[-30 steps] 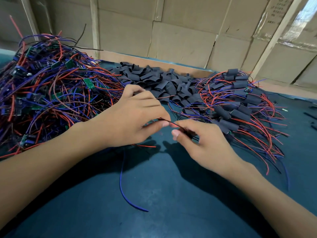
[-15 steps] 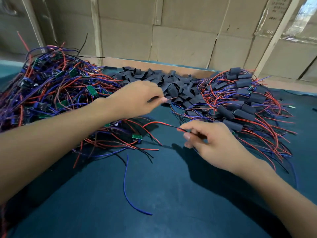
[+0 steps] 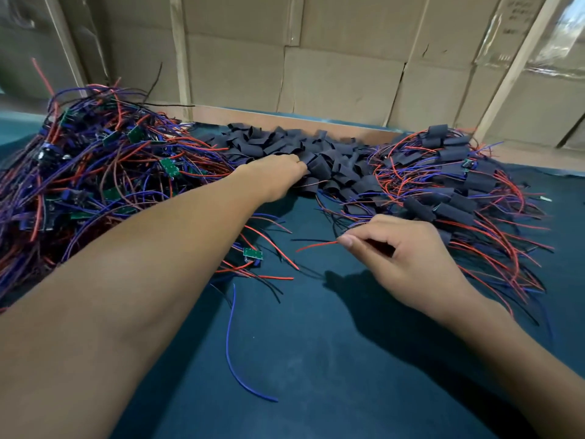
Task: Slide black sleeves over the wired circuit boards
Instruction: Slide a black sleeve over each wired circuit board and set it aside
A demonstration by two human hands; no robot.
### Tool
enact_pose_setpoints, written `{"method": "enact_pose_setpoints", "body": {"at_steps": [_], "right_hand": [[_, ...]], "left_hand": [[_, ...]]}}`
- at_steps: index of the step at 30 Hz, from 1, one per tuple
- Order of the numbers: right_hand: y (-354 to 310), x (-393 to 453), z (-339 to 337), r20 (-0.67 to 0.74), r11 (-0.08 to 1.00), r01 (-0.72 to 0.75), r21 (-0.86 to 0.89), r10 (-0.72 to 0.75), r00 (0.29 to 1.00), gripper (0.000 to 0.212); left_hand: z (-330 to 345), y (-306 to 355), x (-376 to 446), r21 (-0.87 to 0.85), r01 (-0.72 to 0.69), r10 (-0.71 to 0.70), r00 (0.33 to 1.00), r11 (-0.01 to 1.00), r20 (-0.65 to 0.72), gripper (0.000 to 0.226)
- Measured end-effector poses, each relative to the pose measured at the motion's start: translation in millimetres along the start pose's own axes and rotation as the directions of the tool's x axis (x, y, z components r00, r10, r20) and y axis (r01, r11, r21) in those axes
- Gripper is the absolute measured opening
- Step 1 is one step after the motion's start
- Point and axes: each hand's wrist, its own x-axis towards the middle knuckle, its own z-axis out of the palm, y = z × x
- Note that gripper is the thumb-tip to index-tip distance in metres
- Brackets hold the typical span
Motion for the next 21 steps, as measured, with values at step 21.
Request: {"method": "enact_pose_setpoints", "body": {"at_steps": [21], "right_hand": [[0,3,-5,-0.116,0.981,-0.178,0.083,0.186,0.976,0.030]], "left_hand": [[-45,31,-47,-0.441,0.072,-0.163,0.972,0.894,-0.170,0.047]]}}
